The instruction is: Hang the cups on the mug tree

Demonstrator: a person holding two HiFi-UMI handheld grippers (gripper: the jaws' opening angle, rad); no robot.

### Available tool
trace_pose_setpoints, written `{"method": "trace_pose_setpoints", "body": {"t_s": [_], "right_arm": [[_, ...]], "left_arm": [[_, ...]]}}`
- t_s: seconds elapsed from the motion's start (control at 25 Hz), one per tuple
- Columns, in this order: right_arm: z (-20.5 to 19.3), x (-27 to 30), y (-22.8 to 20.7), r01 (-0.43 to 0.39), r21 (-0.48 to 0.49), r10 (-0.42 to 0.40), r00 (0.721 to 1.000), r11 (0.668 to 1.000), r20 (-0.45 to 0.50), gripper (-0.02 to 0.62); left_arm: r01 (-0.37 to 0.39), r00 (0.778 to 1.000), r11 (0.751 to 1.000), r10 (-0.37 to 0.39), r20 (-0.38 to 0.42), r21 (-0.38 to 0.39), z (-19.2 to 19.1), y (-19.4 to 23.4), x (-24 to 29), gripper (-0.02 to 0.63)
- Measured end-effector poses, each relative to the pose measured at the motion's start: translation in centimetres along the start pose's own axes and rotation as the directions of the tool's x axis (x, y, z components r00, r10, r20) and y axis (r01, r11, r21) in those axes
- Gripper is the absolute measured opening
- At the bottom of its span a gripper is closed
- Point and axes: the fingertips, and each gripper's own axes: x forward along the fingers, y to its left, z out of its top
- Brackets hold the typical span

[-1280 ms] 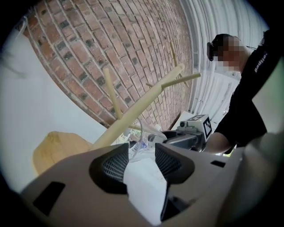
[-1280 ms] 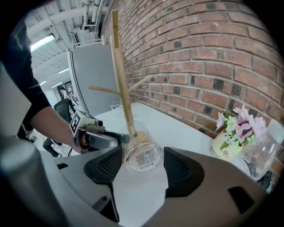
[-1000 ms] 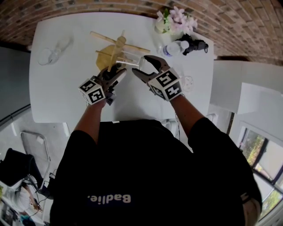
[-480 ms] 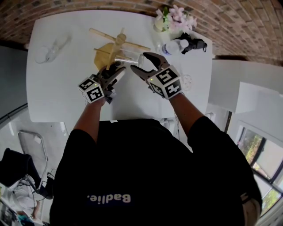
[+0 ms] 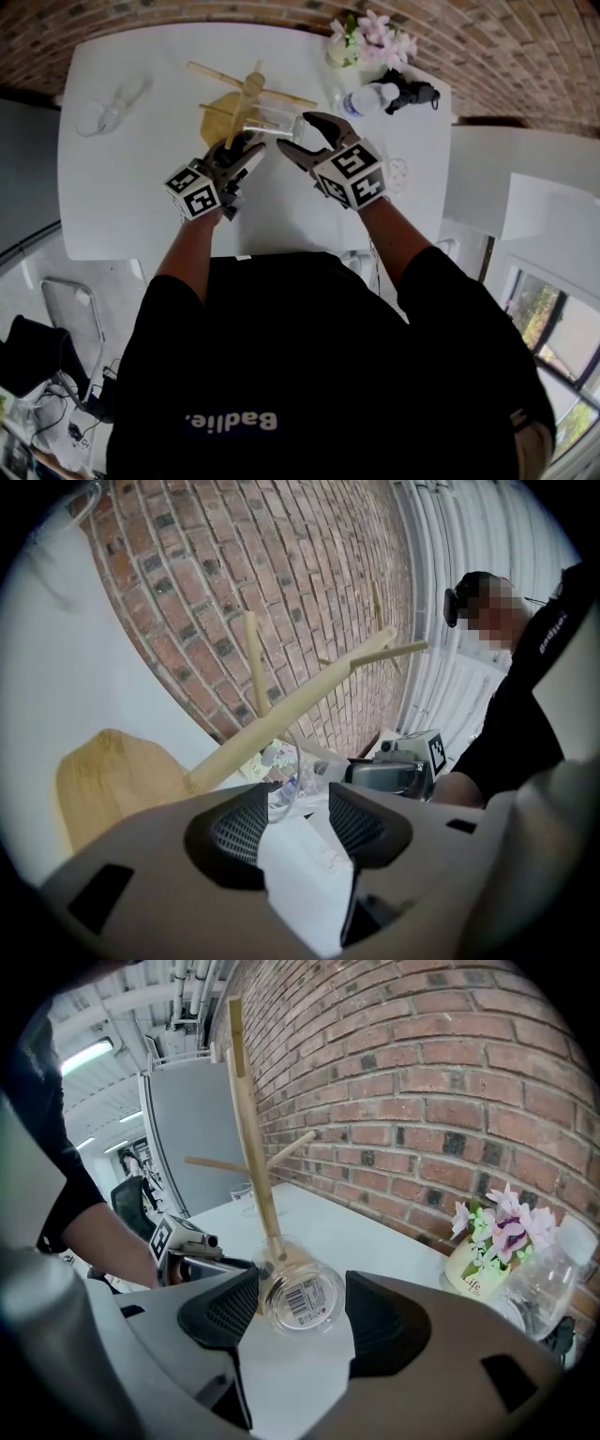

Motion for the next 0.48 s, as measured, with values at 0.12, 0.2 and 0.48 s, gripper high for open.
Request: {"method": "trace_pose_setpoints", "body": {"t_s": [0.12,0.2,0.48], "right_arm": [[0.08,-0.27,0.25,-0.006,-0.001,0.006,1.0,1.0,-0.023,0.298],[0.04,-0.36,0.25,-0.007,0.0,0.007,1.0,1.0,-0.03,0.299],[-0.05,-0.15,0.1,-0.015,0.012,0.015,1.0,1.0,-0.002,0.299]], "left_arm": [[-0.003,1.0,1.0,0.003,0.004,0.008,0.22,0.01,-0.1,0.198],[-0.01,1.0,1.0,0.01,-0.001,0.007,0.33,-0.01,-0.14,0.2],[-0.025,1.0,1.0,0.025,-0.013,0.015,0.74,-0.34,-0.21,0.206]]}}
